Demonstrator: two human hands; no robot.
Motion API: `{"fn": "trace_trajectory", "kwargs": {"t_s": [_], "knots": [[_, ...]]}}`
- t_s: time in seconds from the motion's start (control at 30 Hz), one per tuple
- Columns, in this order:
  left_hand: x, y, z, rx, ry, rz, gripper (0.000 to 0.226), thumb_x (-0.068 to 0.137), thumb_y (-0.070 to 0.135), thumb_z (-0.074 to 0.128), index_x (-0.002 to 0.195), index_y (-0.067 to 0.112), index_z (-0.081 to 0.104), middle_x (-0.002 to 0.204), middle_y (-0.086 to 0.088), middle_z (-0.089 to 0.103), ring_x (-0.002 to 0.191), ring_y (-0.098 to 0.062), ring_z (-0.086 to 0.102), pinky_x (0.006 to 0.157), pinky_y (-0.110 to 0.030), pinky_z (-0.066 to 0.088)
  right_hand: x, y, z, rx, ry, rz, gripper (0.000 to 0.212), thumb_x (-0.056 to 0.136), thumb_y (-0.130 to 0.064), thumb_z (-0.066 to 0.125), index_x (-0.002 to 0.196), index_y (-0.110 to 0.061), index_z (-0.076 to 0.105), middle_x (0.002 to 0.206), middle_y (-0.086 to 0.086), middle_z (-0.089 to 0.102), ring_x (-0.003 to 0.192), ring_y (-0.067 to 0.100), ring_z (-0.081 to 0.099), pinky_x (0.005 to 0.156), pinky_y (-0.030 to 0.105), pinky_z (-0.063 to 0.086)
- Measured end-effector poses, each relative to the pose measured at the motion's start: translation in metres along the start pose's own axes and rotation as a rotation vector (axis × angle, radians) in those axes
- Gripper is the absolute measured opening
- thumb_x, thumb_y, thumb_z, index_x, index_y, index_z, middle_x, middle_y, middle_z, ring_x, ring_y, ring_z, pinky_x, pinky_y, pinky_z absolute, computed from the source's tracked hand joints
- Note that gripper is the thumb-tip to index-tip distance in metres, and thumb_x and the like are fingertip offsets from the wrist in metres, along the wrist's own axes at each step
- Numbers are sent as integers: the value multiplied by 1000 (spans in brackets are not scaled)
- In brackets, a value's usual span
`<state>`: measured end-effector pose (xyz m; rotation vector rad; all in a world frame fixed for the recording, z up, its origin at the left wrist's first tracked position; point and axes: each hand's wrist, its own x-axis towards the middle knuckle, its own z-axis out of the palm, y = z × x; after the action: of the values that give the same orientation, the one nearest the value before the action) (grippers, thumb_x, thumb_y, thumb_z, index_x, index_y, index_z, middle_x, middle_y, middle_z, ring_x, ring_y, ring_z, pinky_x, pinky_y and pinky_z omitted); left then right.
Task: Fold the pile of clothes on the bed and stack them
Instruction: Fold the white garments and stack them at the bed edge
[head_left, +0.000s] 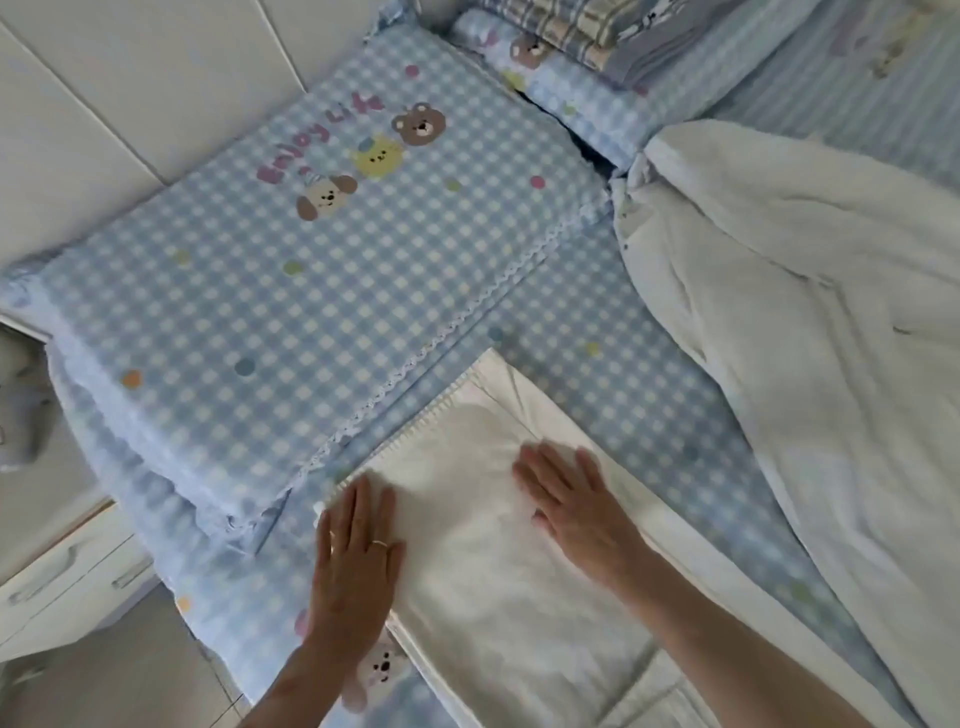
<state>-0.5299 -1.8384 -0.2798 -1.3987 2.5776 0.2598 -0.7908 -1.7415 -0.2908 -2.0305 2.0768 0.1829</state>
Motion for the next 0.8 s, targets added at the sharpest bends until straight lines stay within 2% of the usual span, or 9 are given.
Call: {"fn": "trace_trajectory", "kwargs": {"t_s": [0.13,0.23,0.27,0.33,0.4,0.5,0.63,0.7,0.8], "knots": [[40,-31,-19,-21,-46,-36,54,84,32,46,121,-5,60,119,-27,61,107,-41,61,87,-52,51,100,8,-30,-168,-15,-25,72,80,-40,67,143,-16,40,149,3,39,136,22,38,105,48,37],[46,-40,-25,-45,-55,-39,56,63,20,85,111,-2,66,96,-19,67,83,-39,66,68,-44,56,155,14,-41,-172,-45,-104,74,90,-36,56,150,-14,20,157,2,20,145,21,17,116,46,13],[45,-41,-25,-111,-73,-55,58,64,17,85,115,-1,64,97,-18,66,85,-37,65,72,-43,55,166,15,-45,-163,-84,-116,72,91,-37,54,150,-15,19,157,1,20,145,20,15,116,44,10],[39,-40,-26,-269,-88,-159,49,81,16,70,126,3,56,109,-15,60,102,-34,57,90,-42,47,177,14,-54,-155,-138,-151,60,90,-38,54,142,-18,33,146,1,37,136,20,31,110,39,21],[33,-38,-30,-434,-44,-267,34,85,13,65,118,4,61,108,-12,58,106,-31,52,96,-38,41,173,13,-64,-129,-96,-186,43,91,-33,56,131,-21,46,127,-2,49,119,21,44,96,35,32],[20,-27,-51,-607,64,-324,15,81,4,67,96,6,66,97,-6,54,94,-23,52,91,-32,40,148,18,-83,-20,-21,-162,29,90,-26,58,119,-19,55,116,-2,51,110,20,47,88,31,32],[-6,-3,-85,-755,11,-307,28,86,5,59,78,29,46,68,3,59,57,-10,55,51,-16,42,86,35,-109,82,45,-168,25,85,-22,66,109,-17,61,118,-1,53,105,18,53,87,29,34],[-33,24,-103,-792,-3,-229,31,80,2,59,82,30,47,68,3,57,56,-7,54,49,-11,40,37,49,-120,125,68,-157,20,82,-15,68,101,-18,61,103,-3,61,91,17,60,80,27,35],[-86,82,-106,-803,-154,-35,52,73,4,61,107,41,50,80,12,57,70,3,54,65,0,36,-55,73,-123,150,132,-84,24,77,-9,70,95,-21,61,81,-7,62,74,15,61,73,23,34]]}}
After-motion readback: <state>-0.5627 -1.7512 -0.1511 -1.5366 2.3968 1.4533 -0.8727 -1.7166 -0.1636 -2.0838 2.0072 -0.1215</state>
